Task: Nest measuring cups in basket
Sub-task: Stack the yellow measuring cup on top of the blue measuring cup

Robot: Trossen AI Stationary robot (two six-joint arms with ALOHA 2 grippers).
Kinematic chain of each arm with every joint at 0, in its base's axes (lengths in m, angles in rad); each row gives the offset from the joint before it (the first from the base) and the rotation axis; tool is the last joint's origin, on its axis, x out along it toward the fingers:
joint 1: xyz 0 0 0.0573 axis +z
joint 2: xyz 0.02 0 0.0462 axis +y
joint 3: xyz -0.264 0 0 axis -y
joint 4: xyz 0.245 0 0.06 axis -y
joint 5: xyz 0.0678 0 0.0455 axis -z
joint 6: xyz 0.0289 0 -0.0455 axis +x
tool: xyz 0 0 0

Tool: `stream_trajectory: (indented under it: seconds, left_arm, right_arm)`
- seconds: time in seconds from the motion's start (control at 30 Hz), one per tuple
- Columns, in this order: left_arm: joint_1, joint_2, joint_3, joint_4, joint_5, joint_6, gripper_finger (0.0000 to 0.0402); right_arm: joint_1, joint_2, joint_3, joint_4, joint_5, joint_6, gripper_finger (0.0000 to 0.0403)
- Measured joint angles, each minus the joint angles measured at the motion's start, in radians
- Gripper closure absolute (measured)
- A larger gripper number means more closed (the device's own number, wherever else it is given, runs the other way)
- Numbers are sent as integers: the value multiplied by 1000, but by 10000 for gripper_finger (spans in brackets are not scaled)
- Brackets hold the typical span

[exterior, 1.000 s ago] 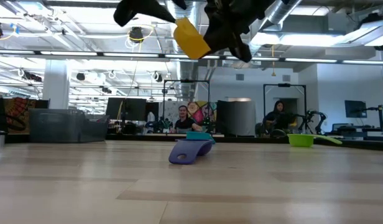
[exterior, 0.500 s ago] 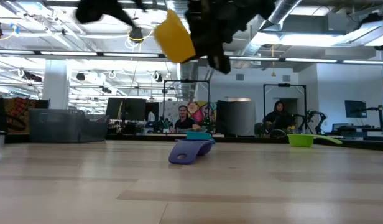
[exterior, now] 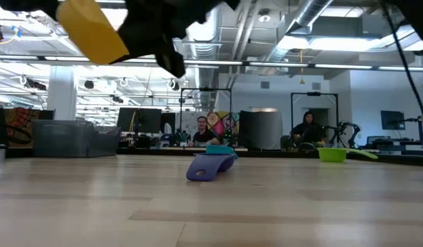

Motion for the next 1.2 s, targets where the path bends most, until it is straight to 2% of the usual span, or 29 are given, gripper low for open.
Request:
stream_trajectory:
  seconds: [0.23, 0.47, 0.67, 0.83, 0.93, 1.03, 1.2]
  left_arm:
    - [-13, 13, 0, -18, 103, 58, 251]
    - [-62, 4, 0, -76, 114, 18, 251]
    - [-127, 9, 0, -110, 152, -57, 251]
    - [-203, 32, 0, -72, 164, -139, 251]
    - [-249, 70, 0, -36, 126, -167, 251]
    - [-274, 119, 0, -26, 49, -191, 251]
    - [-273, 208, 0, 32, -21, -163, 251]
  right_arm:
    - [9, 156, 257, -133, 0, -22, 392]
    - [9, 272, 403, -144, -1, 9, 392]
    - [26, 303, 408, -74, 2, -47, 392]
    - [39, 306, 407, -93, 34, -56, 391]
    - [35, 306, 406, -141, 77, 61, 390]
    - [21, 301, 406, -186, 62, 172, 385]
    - [11, 293, 407, -247, 45, 219, 385]
